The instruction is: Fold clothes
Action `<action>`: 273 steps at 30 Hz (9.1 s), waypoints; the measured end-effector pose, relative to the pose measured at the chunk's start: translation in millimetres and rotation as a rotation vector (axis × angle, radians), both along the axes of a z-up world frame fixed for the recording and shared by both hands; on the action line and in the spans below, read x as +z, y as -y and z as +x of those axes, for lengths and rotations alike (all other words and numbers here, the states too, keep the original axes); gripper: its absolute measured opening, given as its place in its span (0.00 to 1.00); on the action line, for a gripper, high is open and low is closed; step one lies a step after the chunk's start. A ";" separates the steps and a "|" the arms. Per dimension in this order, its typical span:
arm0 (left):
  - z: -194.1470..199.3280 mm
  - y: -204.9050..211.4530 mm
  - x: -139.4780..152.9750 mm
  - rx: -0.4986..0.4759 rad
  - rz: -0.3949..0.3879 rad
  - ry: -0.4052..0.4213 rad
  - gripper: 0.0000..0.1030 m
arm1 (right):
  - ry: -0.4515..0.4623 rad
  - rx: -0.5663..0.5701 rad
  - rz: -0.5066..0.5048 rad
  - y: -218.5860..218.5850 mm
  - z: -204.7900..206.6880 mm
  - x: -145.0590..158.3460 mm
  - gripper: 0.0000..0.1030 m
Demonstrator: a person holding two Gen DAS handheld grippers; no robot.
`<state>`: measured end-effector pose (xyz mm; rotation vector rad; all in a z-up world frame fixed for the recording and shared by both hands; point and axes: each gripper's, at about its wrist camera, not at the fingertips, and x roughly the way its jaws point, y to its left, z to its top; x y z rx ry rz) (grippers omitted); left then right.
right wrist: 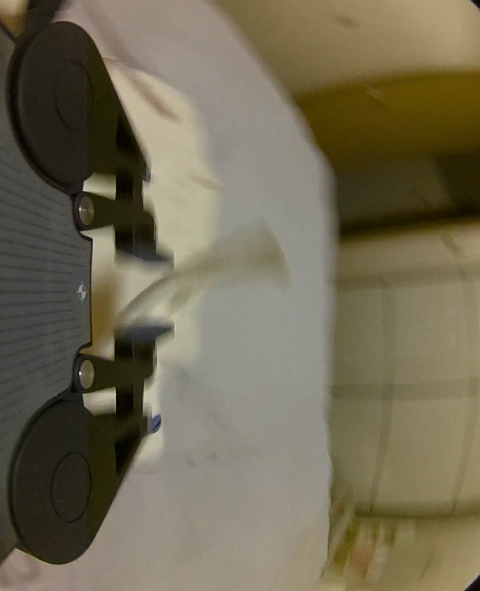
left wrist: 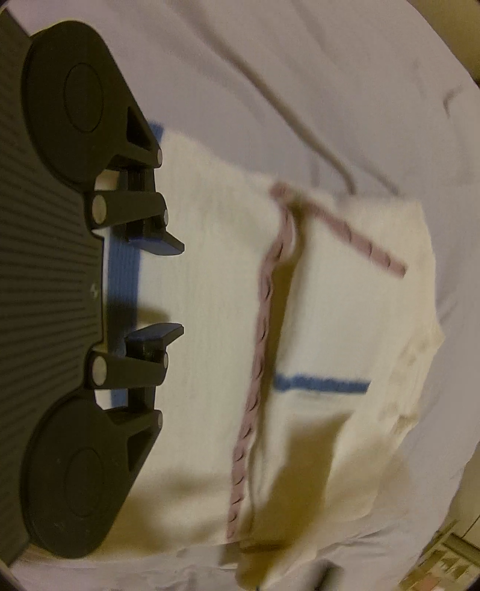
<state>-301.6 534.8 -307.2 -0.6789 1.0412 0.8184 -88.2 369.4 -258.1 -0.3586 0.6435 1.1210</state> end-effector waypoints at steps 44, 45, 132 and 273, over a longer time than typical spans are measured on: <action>39.6 -62.9 29.5 0.084 0.205 0.435 0.03 | -0.384 -0.525 -0.179 95.6 135.4 -102.7 0.57; 34.9 -66.4 22.4 0.105 0.177 0.429 0.03 | -0.379 -0.509 -0.182 91.4 131.7 -103.2 0.56; -230.3 92.0 -50.9 0.032 -0.239 0.422 0.26 | -0.870 -0.264 0.082 333.5 -21.0 -156.7 0.51; -304.6 254.4 -137.9 -1.415 1.486 -0.285 0.26 | 0.978 0.428 -0.238 376.3 -262.9 -204.1 0.37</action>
